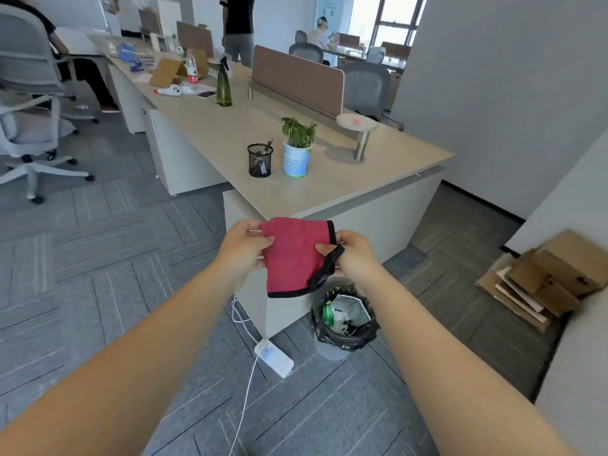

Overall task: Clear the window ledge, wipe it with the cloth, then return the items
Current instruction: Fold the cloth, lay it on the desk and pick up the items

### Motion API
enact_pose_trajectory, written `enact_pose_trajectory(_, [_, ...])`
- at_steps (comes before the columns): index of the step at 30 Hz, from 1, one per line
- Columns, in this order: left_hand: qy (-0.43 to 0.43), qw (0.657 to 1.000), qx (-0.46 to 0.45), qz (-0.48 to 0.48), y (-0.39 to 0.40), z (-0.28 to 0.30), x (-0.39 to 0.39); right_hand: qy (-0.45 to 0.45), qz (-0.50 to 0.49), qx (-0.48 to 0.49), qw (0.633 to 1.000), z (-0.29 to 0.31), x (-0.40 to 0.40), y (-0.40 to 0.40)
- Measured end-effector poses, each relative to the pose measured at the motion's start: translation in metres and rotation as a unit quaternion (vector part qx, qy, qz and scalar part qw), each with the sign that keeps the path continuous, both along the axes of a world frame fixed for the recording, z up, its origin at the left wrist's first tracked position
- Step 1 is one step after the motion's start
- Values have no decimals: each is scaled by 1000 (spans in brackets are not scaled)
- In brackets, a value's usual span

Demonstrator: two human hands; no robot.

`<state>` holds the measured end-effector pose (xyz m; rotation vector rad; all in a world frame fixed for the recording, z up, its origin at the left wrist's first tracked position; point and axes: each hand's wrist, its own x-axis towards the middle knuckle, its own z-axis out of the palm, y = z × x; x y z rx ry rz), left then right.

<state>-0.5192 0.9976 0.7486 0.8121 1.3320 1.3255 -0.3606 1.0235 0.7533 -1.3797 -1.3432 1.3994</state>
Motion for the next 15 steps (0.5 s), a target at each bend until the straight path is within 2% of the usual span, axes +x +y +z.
enact_pose_trajectory(12, [13, 996, -78, 52, 211, -33, -44, -44, 49, -46, 997, -39, -46, 228])
enact_pose_trajectory(15, [30, 991, -104, 77, 256, -54, -51, -86, 69, -37, 993, -60, -55, 283])
